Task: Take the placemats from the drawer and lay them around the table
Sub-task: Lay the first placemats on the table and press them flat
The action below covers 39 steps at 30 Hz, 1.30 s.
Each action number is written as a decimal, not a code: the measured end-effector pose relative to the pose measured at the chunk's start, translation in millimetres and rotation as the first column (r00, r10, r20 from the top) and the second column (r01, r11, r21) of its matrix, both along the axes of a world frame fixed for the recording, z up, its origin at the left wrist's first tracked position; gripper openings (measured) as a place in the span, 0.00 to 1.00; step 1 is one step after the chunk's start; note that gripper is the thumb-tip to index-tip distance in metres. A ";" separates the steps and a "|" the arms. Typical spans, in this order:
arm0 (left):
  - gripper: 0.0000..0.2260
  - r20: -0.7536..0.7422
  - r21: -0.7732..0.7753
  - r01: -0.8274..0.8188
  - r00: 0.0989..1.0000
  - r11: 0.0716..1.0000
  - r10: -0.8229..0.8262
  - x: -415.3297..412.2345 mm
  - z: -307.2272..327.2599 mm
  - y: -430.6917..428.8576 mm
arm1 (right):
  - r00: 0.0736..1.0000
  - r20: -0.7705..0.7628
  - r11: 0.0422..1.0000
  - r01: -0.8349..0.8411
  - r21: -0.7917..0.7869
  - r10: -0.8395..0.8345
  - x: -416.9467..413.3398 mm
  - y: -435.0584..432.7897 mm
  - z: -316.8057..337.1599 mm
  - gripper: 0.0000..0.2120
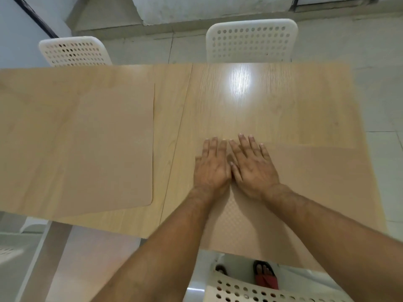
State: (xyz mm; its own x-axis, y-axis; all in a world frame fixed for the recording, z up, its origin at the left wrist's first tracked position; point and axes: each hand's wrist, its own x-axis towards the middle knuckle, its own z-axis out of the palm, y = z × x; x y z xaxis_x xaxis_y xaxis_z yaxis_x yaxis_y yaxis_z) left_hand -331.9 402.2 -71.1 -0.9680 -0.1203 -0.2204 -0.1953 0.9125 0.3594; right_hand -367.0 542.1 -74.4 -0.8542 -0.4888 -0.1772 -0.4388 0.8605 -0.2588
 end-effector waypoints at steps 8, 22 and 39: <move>0.27 -0.065 -0.018 -0.039 0.997 0.999 0.038 1.9 -17.8 0.7 | 1.000 -0.017 0.998 0.008 0.063 -0.007 -4.3 -3.2 -12.6 0.30; 0.49 0.047 -0.164 -0.118 0.991 0.979 0.127 -3.3 -9.5 26.6 | 0.913 -0.071 0.902 0.408 0.139 -0.402 -2.8 137.9 -15.6 0.36; 0.42 -0.061 -0.049 0.112 0.992 0.993 -0.115 -17.9 5.2 103.2 | 0.883 -0.031 0.877 0.468 0.109 -0.467 4.7 185.8 -11.8 0.39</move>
State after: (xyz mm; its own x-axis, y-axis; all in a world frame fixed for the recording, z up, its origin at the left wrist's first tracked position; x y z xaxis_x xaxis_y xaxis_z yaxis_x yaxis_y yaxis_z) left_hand -349.8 505.4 -66.0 -0.9877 -0.0176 -0.1552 -0.0679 0.9432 0.3252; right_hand -362.3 727.9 -86.2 -0.9792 -0.0097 -0.2028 0.0212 0.9886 -0.1493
